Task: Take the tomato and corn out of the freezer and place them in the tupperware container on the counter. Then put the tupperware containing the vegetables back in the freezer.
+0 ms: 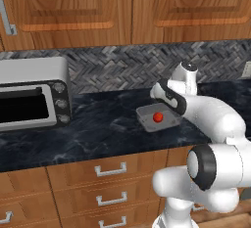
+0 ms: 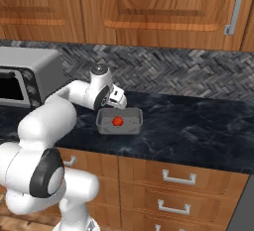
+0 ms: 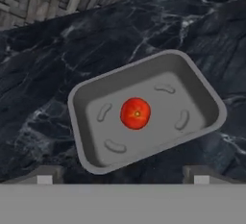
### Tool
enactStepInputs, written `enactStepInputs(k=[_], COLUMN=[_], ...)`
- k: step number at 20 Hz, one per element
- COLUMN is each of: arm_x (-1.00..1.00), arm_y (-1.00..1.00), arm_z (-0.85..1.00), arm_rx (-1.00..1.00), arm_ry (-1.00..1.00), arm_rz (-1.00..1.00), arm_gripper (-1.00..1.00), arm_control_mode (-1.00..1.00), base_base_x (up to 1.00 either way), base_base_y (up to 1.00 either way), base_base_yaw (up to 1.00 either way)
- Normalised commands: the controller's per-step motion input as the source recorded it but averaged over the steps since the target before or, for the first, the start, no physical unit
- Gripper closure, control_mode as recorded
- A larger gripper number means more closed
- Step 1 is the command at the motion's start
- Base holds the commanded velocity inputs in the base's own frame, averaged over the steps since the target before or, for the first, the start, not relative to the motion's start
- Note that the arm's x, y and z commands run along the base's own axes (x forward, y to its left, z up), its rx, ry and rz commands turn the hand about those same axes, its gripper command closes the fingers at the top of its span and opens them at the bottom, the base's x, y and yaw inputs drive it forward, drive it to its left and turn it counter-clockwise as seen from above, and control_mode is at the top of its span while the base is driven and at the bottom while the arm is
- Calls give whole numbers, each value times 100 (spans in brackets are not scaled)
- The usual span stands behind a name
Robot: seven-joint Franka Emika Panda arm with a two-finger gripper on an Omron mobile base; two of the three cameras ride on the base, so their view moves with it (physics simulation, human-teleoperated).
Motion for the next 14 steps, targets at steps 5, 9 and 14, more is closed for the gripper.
enactStepInputs(k=[5, 9, 14], arm_x=[-99, -92, -68], arm_y=[0, -2, -6], arm_z=[71, 18, -1], arm_rx=[0, 0, 0], arm_ry=[10, 26, 20], arm_rz=[0, 0, -1], arm_gripper=[-100, -100, -100], arm_control_mode=[-100, -100, 100], base_base_x=[0, 0, -15], base_base_y=[0, 0, 0], base_base_yaw=[0, 0, -1])
